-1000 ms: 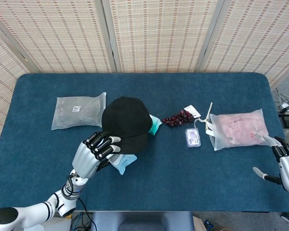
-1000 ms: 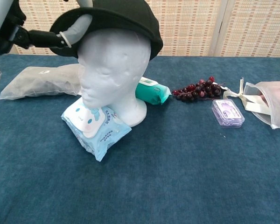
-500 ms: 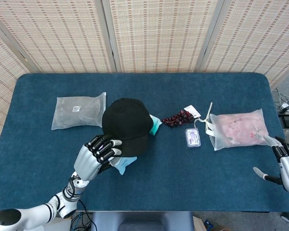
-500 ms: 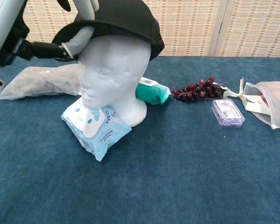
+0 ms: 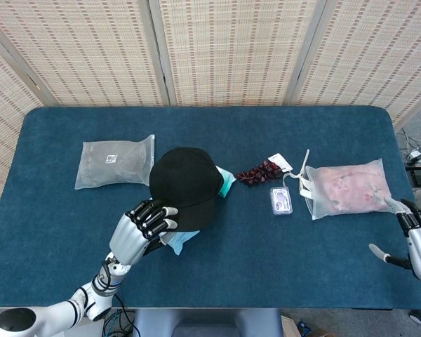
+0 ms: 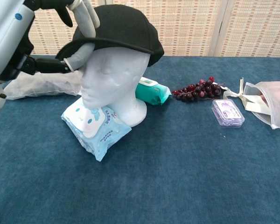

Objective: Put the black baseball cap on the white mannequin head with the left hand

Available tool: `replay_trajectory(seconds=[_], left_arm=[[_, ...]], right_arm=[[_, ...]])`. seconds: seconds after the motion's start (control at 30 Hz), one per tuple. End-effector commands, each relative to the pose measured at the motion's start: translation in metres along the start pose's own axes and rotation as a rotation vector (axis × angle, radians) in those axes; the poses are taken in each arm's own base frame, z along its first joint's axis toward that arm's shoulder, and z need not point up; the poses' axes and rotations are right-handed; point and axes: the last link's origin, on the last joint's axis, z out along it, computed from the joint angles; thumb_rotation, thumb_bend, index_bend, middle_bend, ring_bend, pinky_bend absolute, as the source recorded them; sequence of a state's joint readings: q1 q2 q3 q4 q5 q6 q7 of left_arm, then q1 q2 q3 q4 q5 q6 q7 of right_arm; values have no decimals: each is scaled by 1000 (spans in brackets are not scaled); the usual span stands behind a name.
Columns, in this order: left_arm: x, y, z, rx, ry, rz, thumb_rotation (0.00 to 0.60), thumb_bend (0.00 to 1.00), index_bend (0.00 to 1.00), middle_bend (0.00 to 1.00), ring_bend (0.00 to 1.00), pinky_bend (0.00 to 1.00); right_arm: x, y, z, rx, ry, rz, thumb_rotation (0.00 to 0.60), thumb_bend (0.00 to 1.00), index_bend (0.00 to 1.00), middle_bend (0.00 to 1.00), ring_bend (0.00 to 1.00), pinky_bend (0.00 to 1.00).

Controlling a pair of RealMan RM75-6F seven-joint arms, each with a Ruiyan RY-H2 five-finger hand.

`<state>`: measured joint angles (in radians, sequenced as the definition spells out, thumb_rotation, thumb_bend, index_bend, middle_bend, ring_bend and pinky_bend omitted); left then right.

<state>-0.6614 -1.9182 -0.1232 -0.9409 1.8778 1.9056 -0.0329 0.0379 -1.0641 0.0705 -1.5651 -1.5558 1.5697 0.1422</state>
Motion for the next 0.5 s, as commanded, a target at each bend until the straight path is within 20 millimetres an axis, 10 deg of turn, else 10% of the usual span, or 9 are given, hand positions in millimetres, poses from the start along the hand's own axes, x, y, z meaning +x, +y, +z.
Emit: replay_trajectory(seconds=[0.03, 0.5], left_arm=[[-1, 1, -3, 0, -4, 0, 600, 381, 803, 452, 313, 440], [-8, 3, -13, 10, -34, -10, 600, 381, 800, 452, 313, 440]], right_arm=[[0, 0, 0, 1, 0, -1, 600, 0, 102, 219, 130, 424], [1, 0, 0, 0, 1, 3, 600, 0, 102, 219, 130, 424]])
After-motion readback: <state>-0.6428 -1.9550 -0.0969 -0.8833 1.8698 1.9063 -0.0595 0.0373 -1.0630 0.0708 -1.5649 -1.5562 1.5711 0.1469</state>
